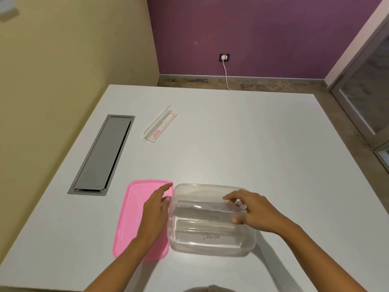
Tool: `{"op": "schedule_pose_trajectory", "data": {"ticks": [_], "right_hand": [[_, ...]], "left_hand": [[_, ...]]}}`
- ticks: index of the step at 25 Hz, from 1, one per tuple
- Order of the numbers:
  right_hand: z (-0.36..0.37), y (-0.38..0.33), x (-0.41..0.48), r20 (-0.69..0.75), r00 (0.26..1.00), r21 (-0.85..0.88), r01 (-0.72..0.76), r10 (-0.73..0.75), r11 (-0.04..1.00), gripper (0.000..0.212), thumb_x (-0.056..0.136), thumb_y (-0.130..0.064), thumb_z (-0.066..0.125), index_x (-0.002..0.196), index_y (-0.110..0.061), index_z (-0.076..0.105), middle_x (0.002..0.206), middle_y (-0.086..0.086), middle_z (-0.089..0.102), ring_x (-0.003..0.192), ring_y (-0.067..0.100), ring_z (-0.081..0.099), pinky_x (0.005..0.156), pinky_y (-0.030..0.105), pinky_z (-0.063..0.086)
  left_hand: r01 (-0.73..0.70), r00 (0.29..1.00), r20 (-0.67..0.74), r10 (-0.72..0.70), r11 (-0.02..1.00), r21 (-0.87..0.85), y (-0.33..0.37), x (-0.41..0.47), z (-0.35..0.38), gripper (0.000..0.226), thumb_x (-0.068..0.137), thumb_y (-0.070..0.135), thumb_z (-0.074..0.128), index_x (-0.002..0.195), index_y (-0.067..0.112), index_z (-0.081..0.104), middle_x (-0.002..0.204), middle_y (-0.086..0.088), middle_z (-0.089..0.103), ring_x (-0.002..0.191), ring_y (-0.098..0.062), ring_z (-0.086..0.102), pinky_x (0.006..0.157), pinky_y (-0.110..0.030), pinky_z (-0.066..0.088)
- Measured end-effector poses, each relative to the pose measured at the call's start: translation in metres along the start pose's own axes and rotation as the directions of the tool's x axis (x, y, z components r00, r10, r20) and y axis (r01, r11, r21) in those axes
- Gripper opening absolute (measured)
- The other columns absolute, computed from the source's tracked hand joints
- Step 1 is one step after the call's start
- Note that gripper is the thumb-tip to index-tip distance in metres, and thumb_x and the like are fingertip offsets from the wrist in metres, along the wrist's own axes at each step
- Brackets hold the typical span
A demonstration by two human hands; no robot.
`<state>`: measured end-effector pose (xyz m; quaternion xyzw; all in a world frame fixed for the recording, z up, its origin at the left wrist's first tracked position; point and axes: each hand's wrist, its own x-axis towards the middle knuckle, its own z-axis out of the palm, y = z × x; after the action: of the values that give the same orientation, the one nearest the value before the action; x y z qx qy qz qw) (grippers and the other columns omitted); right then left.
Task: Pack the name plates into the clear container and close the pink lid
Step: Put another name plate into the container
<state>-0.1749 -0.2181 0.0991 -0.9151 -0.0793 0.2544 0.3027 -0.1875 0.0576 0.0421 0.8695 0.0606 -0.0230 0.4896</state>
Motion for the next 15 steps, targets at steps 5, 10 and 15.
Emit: {"op": "schedule_pose_trajectory", "data": {"ticks": [5,10,15], "right_hand": [[0.029,0.01,-0.011,0.107,0.994,-0.088,-0.01,0.019,0.996,0.056,0.069,-0.026,0.076,0.119,-0.034,0.053,0.108,-0.016,0.057,0.102,0.011,0.053,0.084,0.022,0.042],[0.054,0.01,-0.004,0.128,0.992,-0.206,0.008,0.019,0.978,0.056,0.077,-0.029,0.07,0.127,-0.029,0.045,0.124,-0.007,0.053,0.111,0.019,0.052,0.091,0.031,0.042],[0.065,0.016,-0.001,0.143,0.99,-0.333,0.06,-0.013,0.941,0.058,0.08,-0.025,0.066,0.133,-0.025,0.041,0.132,-0.004,0.049,0.116,0.021,0.052,0.09,0.032,0.041]], "left_hand": [[0.145,0.989,0.037,-0.145,0.989,-0.019,-0.008,-0.002,0.006,0.037,0.092,0.013,0.054,0.126,0.027,0.054,0.113,0.002,0.066,0.08,0.011,0.057,0.065,-0.001,0.039],[0.153,0.988,0.033,-0.152,0.988,-0.022,-0.007,-0.004,0.006,0.037,0.092,0.015,0.054,0.127,0.027,0.055,0.111,0.002,0.067,0.083,0.004,0.059,0.062,-0.002,0.04],[0.157,0.987,0.035,-0.156,0.987,-0.014,-0.008,-0.003,0.005,0.038,0.091,0.017,0.056,0.127,0.028,0.055,0.111,0.001,0.068,0.085,0.0,0.06,0.065,-0.005,0.042]]}}
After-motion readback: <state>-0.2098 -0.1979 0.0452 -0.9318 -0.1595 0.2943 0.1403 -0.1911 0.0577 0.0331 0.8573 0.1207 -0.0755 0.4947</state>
